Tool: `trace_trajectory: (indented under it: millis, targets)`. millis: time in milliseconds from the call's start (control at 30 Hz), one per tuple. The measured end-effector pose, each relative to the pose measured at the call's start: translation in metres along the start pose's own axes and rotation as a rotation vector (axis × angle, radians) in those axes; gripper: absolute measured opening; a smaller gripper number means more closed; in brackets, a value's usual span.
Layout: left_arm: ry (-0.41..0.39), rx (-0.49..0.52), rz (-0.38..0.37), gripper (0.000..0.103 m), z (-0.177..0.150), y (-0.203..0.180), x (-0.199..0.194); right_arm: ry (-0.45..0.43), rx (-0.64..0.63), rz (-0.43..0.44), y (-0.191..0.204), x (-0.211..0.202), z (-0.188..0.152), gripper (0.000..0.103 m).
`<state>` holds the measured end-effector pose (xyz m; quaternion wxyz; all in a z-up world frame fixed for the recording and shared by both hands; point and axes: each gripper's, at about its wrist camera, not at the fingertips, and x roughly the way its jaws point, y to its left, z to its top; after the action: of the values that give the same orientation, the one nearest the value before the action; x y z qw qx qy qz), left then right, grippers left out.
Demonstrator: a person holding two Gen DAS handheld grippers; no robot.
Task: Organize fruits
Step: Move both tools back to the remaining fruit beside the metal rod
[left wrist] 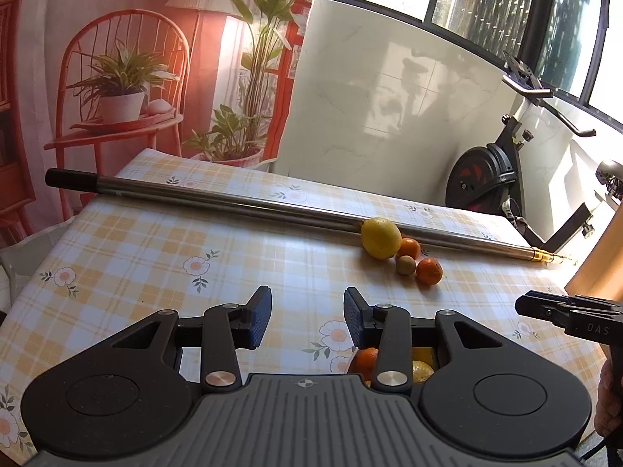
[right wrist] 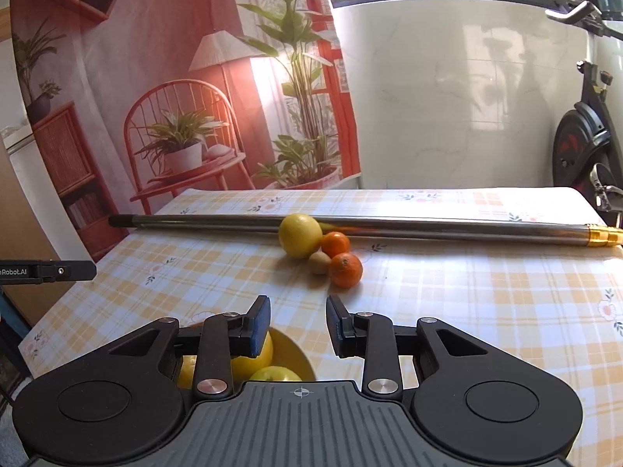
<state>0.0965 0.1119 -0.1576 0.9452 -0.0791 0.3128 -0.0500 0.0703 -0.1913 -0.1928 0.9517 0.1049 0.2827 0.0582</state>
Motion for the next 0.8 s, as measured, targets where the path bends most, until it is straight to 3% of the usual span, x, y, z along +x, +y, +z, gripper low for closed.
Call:
trace_trajectory:
  millis: [333, 800]
  targets:
    - [-0.044, -0.006, 0.052, 0.043, 0.030, 0.010, 0.008, -0.069, 0.012, -0.122, -0.042, 0.013, 0.019, 0.029]
    - [-0.054, -0.001, 0.068, 0.043, 0.048, 0.015, 0.028, -0.060, 0.017, -0.147, -0.053, 0.037, 0.019, 0.029]
